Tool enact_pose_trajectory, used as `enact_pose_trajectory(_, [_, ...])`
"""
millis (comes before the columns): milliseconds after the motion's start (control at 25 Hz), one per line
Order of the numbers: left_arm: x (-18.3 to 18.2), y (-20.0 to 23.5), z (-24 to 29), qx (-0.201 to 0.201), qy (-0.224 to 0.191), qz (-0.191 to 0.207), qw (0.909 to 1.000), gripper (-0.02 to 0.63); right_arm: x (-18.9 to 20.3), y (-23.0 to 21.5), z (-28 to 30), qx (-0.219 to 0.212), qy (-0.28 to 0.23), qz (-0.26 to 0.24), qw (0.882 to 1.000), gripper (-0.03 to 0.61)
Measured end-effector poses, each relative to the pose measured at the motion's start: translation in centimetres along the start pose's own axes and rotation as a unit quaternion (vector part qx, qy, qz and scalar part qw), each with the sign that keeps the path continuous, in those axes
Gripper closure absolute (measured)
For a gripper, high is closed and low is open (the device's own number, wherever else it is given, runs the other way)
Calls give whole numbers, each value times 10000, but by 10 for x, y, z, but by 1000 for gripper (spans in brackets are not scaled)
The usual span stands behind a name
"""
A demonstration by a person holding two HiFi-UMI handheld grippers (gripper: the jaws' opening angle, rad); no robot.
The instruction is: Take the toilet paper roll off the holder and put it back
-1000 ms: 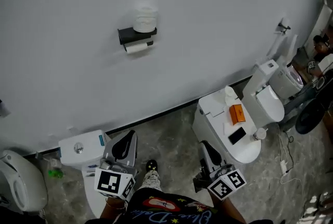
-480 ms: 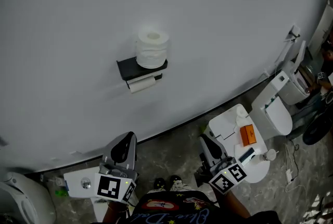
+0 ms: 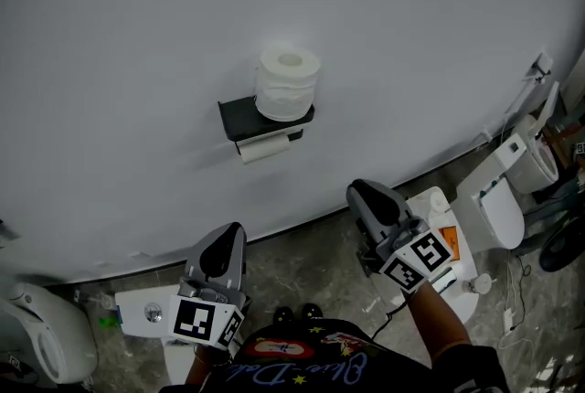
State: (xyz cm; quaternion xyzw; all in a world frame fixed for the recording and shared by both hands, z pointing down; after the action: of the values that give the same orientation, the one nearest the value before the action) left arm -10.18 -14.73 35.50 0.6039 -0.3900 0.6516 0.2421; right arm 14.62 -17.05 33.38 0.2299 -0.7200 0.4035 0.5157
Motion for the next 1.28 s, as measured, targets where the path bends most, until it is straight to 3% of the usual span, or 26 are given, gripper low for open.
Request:
enact_pose_trajectory(80, [2, 2, 0, -18, 28, -30, 10000, 615, -35, 0, 30, -443, 131, -635, 9969, 539])
enact_pose_trajectory(160, [3, 2, 0, -48, 53, -87, 9999, 615, -71, 2, 60, -843, 265, -1209, 9887, 463])
enact_pose_trajectory(200, [3, 3, -1, -67, 47, -121, 9999, 615, -87, 4, 74, -1011, 346, -1484, 9831, 455])
enact_pose_trajectory(320, [5, 4, -4, -120, 77, -155, 9998, 615, -116, 12, 112, -1551, 910, -2268, 9572, 448])
enact_pose_trajectory(480, [10, 9, -11, -296, 95, -373, 9988, 615, -124, 23, 155, -2190, 1977, -2662, 9176, 417])
enact_pose_trajectory(640, [12, 16, -21, -517, 62, -547, 9971, 615, -119, 18, 185, -2247, 2749, -2864, 8899, 403])
enact_pose_trajectory(880, [18, 16, -34, -597, 140, -652, 9960, 615, -107, 8, 208, -2262, 3826, -2721, 8535, 403])
enact_pose_trajectory(1120, [23, 18, -38, -665, 184, -761, 9947, 615, -95, 13, 225, -2113, 4870, -2952, 7944, 399])
enact_pose_trajectory(1200, [23, 16, -38, -658, 180, -795, 9945, 615, -93, 17, 228, -2034, 5018, -2916, 7886, 399])
enact_pose_trajectory(1280, [24, 15, -38, -633, 195, -810, 9945, 615, -92, 18, 228, -2017, 4971, -2920, 7918, 399])
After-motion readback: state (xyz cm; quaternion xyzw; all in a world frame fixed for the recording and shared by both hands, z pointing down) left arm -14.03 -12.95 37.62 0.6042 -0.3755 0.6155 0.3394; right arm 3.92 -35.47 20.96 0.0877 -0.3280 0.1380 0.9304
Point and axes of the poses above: the fingertips, and each gripper's own axes: z forward along the fingers, y to its left, x out of its underside, the point moved 5 cm from there along -z, backward along the fingers, and after that the axes turned 14 degrees about z, right-handed, at the moved point
